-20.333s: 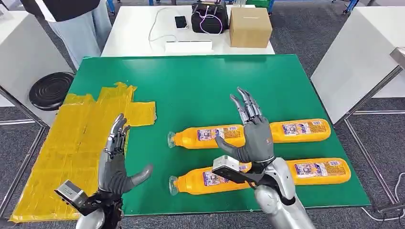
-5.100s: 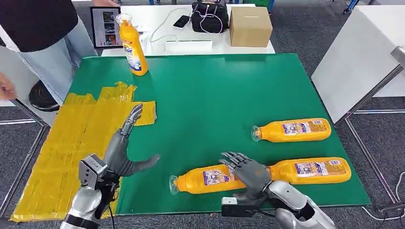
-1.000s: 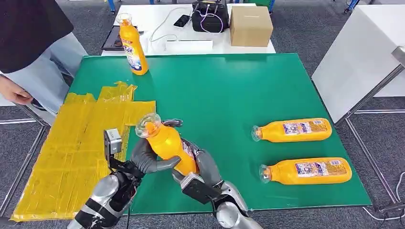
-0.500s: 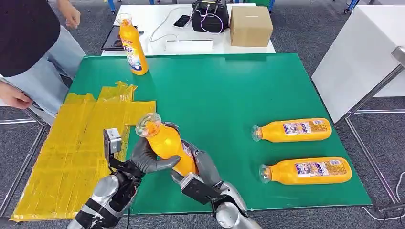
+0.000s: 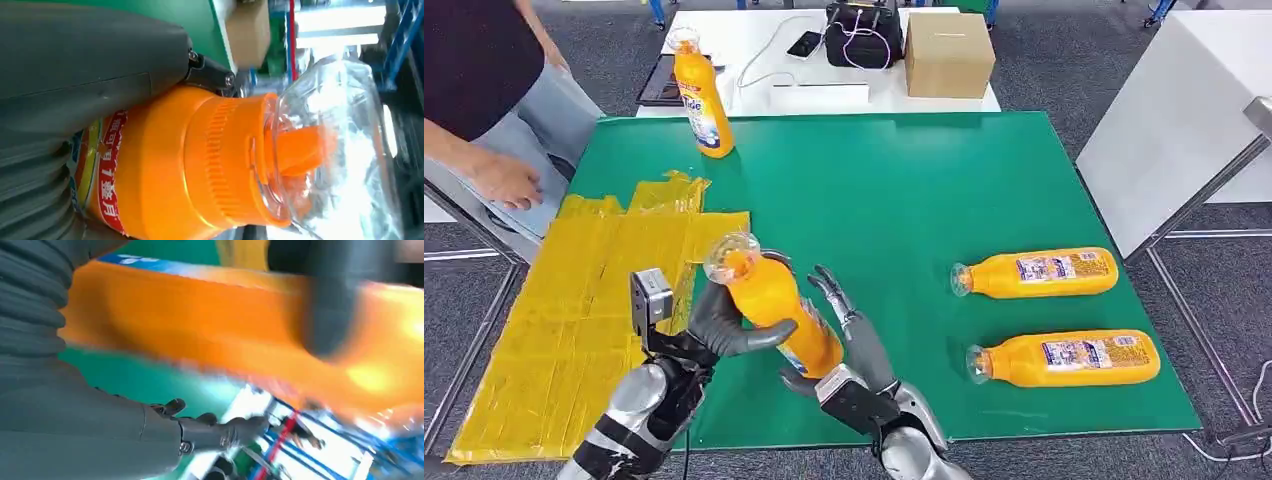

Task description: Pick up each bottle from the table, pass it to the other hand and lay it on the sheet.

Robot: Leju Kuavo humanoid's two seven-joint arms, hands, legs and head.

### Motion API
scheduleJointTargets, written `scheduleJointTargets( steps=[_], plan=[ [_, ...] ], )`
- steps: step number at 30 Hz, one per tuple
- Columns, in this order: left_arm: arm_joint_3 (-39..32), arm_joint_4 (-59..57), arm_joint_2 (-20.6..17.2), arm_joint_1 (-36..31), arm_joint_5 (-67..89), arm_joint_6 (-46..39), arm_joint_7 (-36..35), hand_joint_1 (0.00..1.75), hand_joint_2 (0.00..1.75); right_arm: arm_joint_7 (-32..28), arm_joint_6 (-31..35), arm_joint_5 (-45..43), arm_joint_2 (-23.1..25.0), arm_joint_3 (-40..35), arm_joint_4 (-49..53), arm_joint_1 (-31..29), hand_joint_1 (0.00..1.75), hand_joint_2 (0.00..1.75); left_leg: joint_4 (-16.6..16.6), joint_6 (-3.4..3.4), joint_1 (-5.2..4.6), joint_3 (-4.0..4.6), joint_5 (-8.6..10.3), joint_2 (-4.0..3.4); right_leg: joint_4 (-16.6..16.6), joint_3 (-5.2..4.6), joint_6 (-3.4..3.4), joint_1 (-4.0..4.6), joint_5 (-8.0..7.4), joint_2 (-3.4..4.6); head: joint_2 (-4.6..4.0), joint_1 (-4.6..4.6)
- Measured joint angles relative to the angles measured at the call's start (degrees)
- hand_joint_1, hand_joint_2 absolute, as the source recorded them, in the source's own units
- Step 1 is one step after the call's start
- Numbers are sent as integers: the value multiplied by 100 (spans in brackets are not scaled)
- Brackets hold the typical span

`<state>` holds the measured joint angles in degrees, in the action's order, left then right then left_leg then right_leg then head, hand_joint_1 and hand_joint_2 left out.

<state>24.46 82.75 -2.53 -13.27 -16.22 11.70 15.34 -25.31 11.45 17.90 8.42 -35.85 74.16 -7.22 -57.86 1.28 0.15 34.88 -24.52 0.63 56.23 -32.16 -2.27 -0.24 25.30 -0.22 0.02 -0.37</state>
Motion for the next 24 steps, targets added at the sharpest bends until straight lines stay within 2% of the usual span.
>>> scheduleJointTargets(
  steps=[3,6,12,17,24],
  plan=[
    [-119,129,-81,-3,323,-184,4,175,175,-51,66,-48,-46,53,268,79,0,175,0,0,1,0,0,10,0,0,0,0,0,-2,0,0],
    [-217,267,-243,-74,1407,-622,9,175,175,-103,155,-81,-96,144,650,190,0,175,0,0,1,0,1,1,2,-1,0,0,0,0,0,-2],
    [-348,433,-407,-238,2612,-1123,-41,175,175,-173,275,25,-190,269,1169,301,0,175,0,0,0,-1,1,1,1,0,0,-1,0,0,0,0],
    [-374,459,-660,-507,5708,-2201,-598,175,175,-75,575,332,-243,402,1594,352,0,175,0,0,0,-1,1,2,2,0,0,0,0,0,0,0],
    [-193,-215,-800,-1005,8670,-2256,-1408,175,175,-57,675,400,-267,566,2047,359,0,175,0,0,0,-5,1,2,2,1,0,-1,0,0,0,0]
  ],
)
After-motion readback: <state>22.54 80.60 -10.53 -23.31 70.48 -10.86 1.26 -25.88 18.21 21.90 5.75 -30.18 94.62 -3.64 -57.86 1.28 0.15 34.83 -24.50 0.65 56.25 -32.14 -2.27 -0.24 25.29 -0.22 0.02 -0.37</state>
